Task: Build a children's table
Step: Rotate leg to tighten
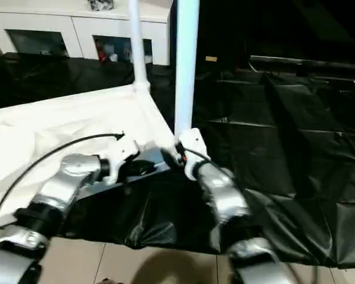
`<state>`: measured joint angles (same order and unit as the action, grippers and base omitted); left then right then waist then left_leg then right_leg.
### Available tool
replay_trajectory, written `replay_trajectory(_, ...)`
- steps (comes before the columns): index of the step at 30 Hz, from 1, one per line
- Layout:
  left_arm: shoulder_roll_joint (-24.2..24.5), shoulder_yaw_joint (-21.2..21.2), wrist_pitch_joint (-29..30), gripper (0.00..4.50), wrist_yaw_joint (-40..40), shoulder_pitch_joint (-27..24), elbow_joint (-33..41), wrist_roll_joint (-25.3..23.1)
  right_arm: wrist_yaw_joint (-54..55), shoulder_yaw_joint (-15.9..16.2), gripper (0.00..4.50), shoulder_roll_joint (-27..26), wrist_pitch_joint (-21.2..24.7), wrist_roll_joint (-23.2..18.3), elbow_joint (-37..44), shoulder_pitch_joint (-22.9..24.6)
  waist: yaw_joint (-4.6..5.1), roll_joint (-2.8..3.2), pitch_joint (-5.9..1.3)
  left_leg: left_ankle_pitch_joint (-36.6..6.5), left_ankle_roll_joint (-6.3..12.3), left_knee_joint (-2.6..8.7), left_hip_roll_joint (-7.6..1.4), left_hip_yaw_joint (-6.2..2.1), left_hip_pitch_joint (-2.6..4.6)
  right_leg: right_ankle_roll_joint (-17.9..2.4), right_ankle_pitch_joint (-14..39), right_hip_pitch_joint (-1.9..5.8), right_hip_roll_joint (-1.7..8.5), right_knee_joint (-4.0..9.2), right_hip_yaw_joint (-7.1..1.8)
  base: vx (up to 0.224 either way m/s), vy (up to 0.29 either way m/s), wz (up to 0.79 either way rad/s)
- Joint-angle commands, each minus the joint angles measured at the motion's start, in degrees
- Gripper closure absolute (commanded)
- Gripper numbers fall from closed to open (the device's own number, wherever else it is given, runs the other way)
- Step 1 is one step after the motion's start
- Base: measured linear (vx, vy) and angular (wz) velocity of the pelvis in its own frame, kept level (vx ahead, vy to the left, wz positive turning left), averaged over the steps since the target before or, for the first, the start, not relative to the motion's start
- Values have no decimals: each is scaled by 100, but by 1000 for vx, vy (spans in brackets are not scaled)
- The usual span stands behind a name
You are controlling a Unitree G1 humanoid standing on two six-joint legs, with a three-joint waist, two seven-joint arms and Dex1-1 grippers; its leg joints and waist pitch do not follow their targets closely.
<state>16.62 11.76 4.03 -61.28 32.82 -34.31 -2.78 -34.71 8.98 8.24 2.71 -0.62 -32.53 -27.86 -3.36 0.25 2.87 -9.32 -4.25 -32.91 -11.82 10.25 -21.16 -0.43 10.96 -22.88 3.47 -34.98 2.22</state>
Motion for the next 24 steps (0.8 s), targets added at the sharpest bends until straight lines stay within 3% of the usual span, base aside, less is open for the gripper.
replay_trajectory(1,-112,98,-286,450,-343,32,280,327,-564,293,66,30,57,-107,235,62,10,-15,-347,-1417,135,347,-109,-16,68,-1117,1017,274,363,439,-226,0,0,0)
replay_trajectory(5,32,87,-392,450,-739,42,269,434,-1140,413,66,305,-40,-206,496,152,-2,-9,-350,-1384,150,341,-115,-14,66,-1187,956,270,361,423,-223,0,0,0)
replay_trajectory(6,125,85,-339,450,-980,51,267,500,-1611,455,66,494,30,-378,714,245,-10,15,-348,-1428,140,344,-113,-14,74,-1218,967,267,359,433,-216,0,0,0)
replay_trajectory(10,236,88,-272,450,-1321,70,260,620,-2341,572,66,846,166,-571,1105,441,-74,-6,-363,-1259,250,324,-133,-1,61,-1280,695,279,356,391,-211,0,0,0)
replay_trajectory(11,247,90,-266,450,-1359,80,245,629,-2410,583,66,885,181,-578,1143,458,-82,-28,-361,-1237,260,323,-130,0,61,-1284,683,282,351,394,-207,0,0,0)
replay_trajectory(16,341,113,-256,450,-1546,71,236,644,-2774,717,66,1082,309,-612,1339,540,-153,-9,-349,-1385,179,339,-140,-8,81,-1207,1108,254,372,421,-212,0,0,0)
replay_trajectory(19,383,114,-296,450,-1613,81,193,636,-2883,780,66,1137,386,-614,1435,568,-154,-13,-355,-1333,162,334,-135,-9,77,-1226,985,258,365,407,-210,0,0,0)
replay_trajectory(20,390,114,-305,450,-1617,96,172,628,-2918,787,92,1147,417,-628,1463,573,-158,-22,-356,-1315,167,334,-135,-9,78,-1228,959,260,367,406,-209,0,0,0)
replay_trajectory(24,390,97,-342,450,-1623,153,60,580,-2939,829,105,1148,419,-544,1434,573,-165,-13,-359,-1292,162,330,-131,-9,77,-1235,929,258,370,406,-207,0,0,0)
